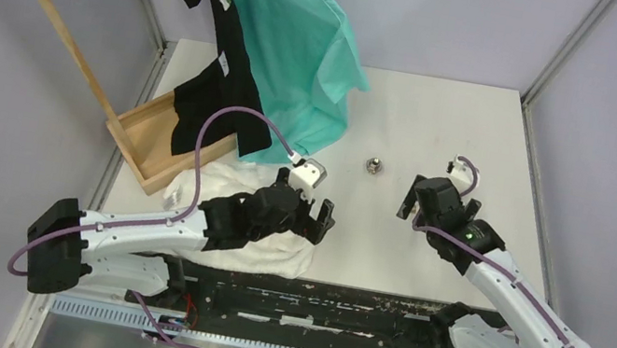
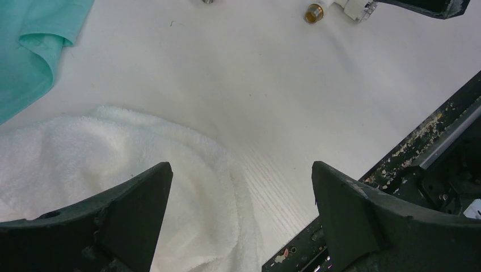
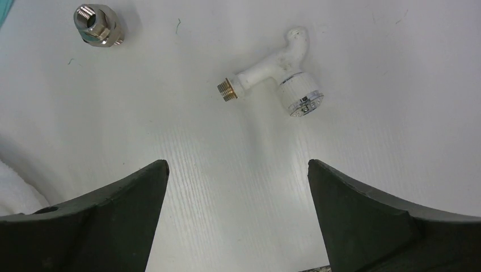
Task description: Install the water faucets
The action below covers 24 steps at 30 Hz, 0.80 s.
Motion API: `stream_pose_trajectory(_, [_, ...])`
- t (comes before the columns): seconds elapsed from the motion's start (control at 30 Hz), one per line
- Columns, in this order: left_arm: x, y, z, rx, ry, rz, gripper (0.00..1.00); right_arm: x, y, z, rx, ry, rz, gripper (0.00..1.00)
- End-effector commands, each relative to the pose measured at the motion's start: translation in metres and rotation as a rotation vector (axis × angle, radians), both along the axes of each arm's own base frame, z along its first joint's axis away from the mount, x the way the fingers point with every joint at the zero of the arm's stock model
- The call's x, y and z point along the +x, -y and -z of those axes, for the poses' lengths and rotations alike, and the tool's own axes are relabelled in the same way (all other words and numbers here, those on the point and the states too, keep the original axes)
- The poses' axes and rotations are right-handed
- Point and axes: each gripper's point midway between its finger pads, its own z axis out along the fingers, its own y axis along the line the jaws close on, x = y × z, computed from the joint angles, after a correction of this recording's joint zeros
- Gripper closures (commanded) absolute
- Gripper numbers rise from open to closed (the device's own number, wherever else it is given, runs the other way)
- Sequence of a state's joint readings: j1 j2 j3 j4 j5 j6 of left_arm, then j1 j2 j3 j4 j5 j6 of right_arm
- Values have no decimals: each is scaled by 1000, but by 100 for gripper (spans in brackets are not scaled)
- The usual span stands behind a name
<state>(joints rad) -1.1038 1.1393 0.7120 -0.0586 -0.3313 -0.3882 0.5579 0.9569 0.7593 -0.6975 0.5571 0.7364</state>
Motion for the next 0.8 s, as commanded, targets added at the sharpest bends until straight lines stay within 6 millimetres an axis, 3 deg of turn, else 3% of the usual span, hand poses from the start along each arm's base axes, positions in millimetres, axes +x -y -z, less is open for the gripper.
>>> stream_pose_trajectory(0.0, [4,2,-26,-89,24,-41,1,6,-2,-16,57,94,15,0])
stream_pose_trajectory(0.23, [-2,7,-19,-75,11,12,1,3,-4,-8,67,58,22,0])
stream_pose_trajectory(0.4, [-9,11,13,5,-52,49,0,2,-12,-1,94,36,-6,0])
stream_pose_trajectory(0.5, [-15,16,20,9,-84,78,0,4,-16,1,93,28,-29,0])
stream_pose_trajectory(0.77, [-8,26,9,1,-53,78,0,45,-61,-6,44,-124,-174,0])
